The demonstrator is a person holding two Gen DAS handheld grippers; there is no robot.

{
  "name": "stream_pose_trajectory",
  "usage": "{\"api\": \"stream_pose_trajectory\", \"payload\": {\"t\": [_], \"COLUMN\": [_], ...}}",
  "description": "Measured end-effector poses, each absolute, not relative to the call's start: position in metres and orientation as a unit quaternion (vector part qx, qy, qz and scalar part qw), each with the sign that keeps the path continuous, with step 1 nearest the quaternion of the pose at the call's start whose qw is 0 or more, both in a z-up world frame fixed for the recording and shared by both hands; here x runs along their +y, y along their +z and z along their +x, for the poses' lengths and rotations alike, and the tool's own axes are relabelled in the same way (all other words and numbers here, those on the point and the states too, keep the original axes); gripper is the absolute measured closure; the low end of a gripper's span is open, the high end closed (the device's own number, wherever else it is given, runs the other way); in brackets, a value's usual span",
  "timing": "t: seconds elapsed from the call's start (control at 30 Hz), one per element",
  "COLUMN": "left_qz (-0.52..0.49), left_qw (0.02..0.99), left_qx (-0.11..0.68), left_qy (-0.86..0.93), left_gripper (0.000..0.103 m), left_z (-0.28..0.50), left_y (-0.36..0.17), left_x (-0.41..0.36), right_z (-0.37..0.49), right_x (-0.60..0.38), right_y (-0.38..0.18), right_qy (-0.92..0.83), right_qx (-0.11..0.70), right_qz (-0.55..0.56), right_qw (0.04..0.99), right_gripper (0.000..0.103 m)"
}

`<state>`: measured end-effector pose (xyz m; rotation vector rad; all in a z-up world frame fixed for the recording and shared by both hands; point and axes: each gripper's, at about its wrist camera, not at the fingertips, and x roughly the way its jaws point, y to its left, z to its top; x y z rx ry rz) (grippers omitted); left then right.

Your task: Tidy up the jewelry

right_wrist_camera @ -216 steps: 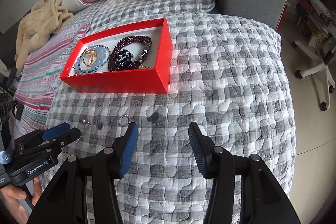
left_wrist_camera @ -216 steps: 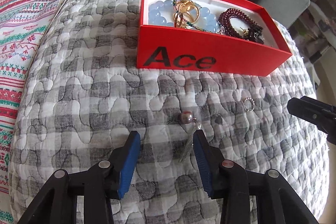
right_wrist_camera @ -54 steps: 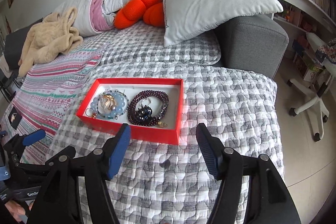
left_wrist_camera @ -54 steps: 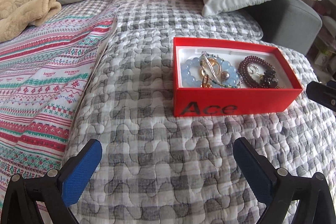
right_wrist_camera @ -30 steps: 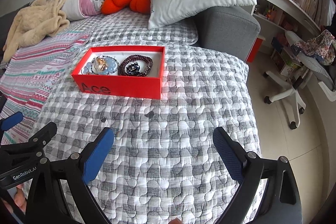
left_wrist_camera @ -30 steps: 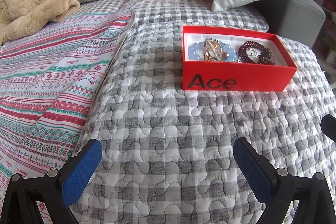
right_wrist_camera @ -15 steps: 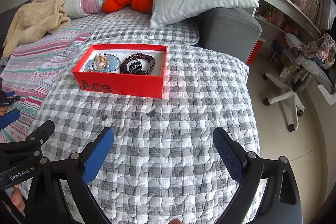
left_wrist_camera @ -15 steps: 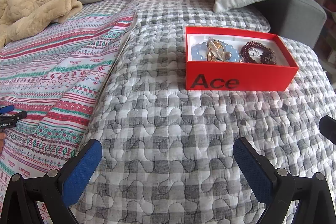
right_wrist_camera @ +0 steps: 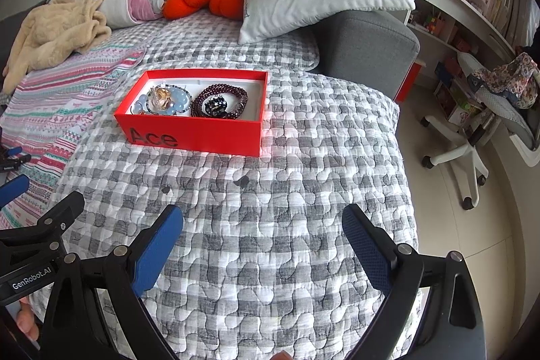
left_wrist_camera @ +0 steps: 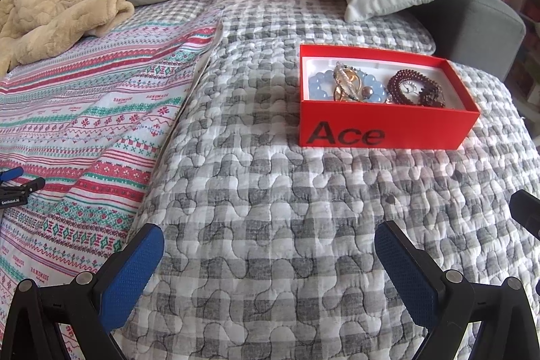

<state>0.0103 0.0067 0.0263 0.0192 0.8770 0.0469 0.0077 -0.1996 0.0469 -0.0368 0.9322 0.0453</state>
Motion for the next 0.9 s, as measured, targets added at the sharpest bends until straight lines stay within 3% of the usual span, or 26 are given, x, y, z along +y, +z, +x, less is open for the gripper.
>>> {"api": "stream_pose_trajectory", "payload": {"t": [0.9], "left_qz": [0.019], "left_qw": [0.902], "left_qx": [0.431], "left_qy": [0.021], "left_gripper": [0.0], "left_z": [0.02], "left_y": [0.017], "left_x": [-0.011], "right_z": [0.007], "right_x": [-0.207], "right_y": [0.045], "right_qy": [0.011], "right_qx": [0.449], "right_qz": [-0.015], "right_qw": [0.893], "right_gripper": [0.006]}}
